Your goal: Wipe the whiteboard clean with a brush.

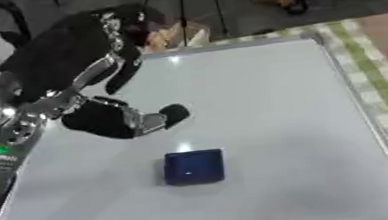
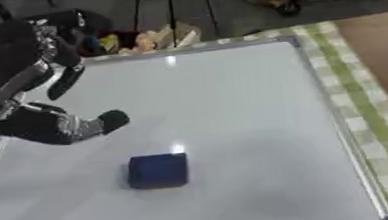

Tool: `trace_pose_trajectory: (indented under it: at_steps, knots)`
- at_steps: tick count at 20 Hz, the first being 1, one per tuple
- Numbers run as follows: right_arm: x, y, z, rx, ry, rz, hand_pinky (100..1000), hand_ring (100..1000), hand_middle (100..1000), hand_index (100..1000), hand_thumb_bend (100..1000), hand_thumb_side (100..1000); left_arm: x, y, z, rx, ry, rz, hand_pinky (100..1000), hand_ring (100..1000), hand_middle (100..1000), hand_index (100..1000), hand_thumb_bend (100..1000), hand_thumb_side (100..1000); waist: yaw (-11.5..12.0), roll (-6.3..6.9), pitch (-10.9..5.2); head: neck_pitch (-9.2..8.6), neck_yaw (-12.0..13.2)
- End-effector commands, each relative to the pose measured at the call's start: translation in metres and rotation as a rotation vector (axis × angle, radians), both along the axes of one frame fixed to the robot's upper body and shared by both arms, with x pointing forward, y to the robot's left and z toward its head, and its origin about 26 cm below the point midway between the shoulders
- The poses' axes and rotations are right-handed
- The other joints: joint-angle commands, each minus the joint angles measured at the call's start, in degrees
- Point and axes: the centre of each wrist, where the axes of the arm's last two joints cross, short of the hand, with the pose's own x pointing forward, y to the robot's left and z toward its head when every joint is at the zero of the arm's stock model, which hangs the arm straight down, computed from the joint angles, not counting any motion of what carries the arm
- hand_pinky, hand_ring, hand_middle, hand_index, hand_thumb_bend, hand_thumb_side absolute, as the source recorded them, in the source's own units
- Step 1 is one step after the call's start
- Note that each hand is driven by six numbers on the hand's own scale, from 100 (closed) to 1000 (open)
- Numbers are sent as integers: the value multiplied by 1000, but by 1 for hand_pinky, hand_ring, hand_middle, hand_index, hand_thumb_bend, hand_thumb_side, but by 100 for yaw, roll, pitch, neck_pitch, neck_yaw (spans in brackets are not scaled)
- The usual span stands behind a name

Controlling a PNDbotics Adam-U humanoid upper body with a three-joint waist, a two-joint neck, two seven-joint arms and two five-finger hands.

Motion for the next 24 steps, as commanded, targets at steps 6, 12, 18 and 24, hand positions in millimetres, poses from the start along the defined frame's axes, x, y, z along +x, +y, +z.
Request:
trace_pose_trajectory:
  at_steps: [6,12,18,24]
  knots:
    - [-2,3,7,-21,-18,15,700,670,569,770,100,784,-5,1,2,217,196,49,468,610,867,320,530,781,-9,-20,-101,-44,13]
    - [-1,4,7,-21,-15,19,701,670,567,770,100,783,-5,-1,-2,260,301,57,483,611,857,314,508,753,-27,-26,-91,-58,24]
    - [-1,5,7,-19,-11,22,701,670,567,771,100,782,-5,-4,-4,253,367,66,489,701,897,251,506,738,-38,-21,-88,-57,35]
    - [-1,5,7,-19,-9,23,702,670,566,771,100,783,-5,-8,-6,226,375,81,396,605,879,204,504,703,-54,-14,-81,-54,44]
